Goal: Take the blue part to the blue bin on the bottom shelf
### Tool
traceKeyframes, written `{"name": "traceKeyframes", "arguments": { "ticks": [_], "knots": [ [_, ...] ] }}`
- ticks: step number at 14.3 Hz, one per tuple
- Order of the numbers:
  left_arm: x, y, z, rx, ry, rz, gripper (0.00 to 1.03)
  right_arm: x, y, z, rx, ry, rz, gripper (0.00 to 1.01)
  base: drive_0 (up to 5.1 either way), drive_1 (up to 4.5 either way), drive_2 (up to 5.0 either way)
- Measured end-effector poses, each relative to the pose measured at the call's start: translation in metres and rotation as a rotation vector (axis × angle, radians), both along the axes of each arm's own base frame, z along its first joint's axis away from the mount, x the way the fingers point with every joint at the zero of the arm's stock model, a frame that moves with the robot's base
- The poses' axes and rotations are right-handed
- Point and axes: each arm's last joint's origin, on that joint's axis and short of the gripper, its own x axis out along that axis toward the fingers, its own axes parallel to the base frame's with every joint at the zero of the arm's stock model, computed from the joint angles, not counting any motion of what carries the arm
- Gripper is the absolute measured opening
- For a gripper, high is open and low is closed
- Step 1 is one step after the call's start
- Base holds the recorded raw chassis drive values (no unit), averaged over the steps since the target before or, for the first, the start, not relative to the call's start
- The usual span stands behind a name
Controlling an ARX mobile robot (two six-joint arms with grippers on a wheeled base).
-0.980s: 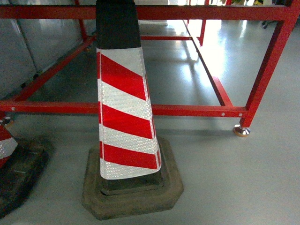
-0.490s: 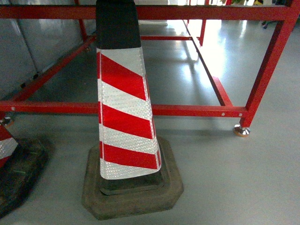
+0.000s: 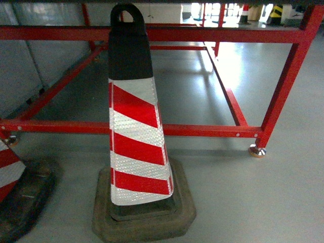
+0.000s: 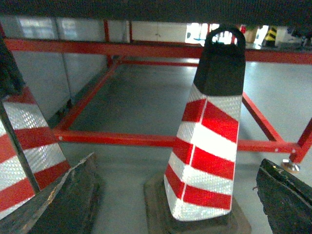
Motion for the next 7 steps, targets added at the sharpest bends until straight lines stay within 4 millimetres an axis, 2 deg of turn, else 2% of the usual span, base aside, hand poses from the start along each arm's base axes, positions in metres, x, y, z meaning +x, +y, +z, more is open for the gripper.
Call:
{"name": "traceKeyframes", "arguments": {
  "ticks": [7],
  "knots": [
    [0.0,0.0,0.0001,0.0,-0.001,0.0,0.98,0.0,0.0,0.0001,-0.002,-0.002,-0.001,0.98,0.0,0.0,0.0]
  ]
}}
